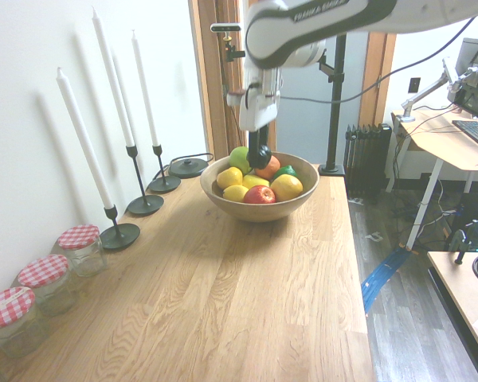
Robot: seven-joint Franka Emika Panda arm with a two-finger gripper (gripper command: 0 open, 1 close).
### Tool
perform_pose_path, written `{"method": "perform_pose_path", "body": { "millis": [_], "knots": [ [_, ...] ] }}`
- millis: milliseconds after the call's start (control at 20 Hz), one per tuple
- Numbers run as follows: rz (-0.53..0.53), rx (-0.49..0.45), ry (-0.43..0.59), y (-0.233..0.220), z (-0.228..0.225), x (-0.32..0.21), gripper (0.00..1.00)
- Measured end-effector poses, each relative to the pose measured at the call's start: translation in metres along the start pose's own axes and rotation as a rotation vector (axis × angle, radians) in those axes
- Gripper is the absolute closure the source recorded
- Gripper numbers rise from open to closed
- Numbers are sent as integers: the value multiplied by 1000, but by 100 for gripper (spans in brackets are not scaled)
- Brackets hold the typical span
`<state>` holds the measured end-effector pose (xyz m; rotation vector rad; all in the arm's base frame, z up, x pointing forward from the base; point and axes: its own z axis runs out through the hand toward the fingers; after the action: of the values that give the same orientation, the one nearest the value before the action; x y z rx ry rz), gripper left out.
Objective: Take plum out of the basket
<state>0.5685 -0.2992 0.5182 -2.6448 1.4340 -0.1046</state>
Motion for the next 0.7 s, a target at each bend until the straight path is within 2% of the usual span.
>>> {"method": "perform_pose_path", "body": {
  "millis": [150, 350, 500, 700],
  "knots": [
    [-48, 14, 28, -35, -34, -37, 100],
    [-129, 1, 49, -104, -47, -110, 100],
    [-176, -15, 45, -149, -38, -163, 100],
    [-204, -40, 44, -183, -6, -208, 100]
  ]
}}
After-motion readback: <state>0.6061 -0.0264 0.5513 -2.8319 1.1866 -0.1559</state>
